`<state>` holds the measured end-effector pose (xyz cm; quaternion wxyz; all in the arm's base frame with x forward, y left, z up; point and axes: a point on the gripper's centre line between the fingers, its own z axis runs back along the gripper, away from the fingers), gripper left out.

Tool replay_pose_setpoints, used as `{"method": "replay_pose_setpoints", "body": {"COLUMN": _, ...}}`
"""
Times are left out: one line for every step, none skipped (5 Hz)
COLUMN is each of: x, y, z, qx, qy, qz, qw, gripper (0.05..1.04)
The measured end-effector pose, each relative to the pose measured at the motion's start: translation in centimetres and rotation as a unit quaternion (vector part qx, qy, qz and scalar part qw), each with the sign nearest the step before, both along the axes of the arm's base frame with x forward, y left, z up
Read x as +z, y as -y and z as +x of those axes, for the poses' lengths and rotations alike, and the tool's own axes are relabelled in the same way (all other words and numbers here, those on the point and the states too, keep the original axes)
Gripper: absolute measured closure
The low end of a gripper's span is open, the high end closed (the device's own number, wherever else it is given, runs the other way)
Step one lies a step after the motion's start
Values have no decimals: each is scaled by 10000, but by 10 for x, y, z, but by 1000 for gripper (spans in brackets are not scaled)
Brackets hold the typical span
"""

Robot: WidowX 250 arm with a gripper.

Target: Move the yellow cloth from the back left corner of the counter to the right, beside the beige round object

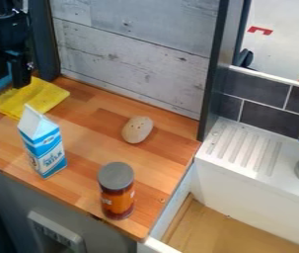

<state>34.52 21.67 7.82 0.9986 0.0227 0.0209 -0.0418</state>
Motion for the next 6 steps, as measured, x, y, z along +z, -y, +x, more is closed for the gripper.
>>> {"method": "replay_pose_setpoints", "body": {"x": -19, "y": 2, "z": -4, "qx": 10, "qy": -220, "qz": -140, "qw": 9997, "gripper": 83}}
{"method": "replay_pose_setpoints", "body": {"x": -23, "y": -5, "z": 6, "qx": -50, "qy": 83, "qz": 115, "qw": 9999, "gripper": 83}}
{"method": "replay_pose_setpoints", "body": {"x": -30, "y": -6, "z": 15, "qx": 2, "qy": 190, "qz": 312, "qw": 9993, "gripper": 83}}
{"method": "replay_pose_setpoints", "body": {"x": -44, "y": -1, "z": 24, "qx": -43, "qy": 95, "qz": 335, "qw": 9994, "gripper": 83}}
{"method": "replay_pose_setpoints", "body": {"x": -62, "y": -3, "z": 31, "qx": 176, "qy": 152, "qz": 357, "qw": 9991, "gripper": 83}}
{"method": "replay_pose_setpoints", "body": {"x": -64, "y": -5, "z": 41, "qx": 313, "qy": 238, "qz": 432, "qw": 9983, "gripper": 83}}
